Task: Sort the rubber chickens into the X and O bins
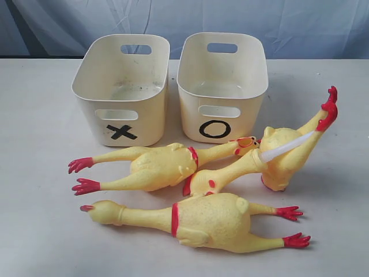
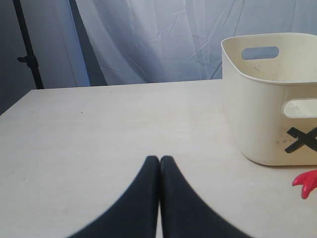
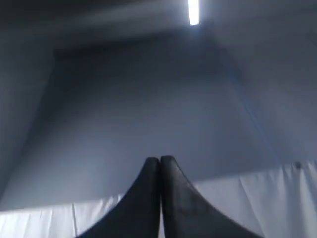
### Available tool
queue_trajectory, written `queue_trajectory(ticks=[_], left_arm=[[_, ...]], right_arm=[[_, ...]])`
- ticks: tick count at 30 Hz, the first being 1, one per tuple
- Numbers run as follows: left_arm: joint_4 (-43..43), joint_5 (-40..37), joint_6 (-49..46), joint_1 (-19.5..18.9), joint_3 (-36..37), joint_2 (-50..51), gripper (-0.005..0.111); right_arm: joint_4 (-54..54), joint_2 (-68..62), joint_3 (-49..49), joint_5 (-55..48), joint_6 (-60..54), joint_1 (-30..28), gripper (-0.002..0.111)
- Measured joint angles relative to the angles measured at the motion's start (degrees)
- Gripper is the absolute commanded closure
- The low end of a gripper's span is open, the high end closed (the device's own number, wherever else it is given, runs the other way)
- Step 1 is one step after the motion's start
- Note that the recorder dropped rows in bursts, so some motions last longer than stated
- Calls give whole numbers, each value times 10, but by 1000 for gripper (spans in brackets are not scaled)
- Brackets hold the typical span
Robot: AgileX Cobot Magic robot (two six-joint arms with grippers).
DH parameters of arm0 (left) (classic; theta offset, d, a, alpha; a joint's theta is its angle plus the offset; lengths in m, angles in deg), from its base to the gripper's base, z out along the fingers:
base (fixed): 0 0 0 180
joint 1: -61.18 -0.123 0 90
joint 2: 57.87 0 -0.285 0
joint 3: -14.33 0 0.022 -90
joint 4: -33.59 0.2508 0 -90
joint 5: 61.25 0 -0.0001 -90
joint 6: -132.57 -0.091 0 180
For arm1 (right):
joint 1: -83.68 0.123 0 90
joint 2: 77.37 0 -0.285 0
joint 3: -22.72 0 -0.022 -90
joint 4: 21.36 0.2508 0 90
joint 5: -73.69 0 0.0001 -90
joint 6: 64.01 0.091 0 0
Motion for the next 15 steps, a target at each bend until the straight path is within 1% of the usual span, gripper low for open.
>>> queue_trajectory(ticks=[2,4,7,11,15], left_arm=[[0,0,0,0,0,0,107],[0,0,0,0,0,0,107],[0,0,0,0,0,0,107],[0,0,0,0,0,0,107],[0,0,0,0,0,0,107]], right_arm=[[5,-2,52,2,0,0,108],[5,-13,128,-53,1,0,108],[-33,-55,269,-226,1,0,108],[-103,-164,455,-465,1,1,108],[-110,-292,594,-648,0,23,108]])
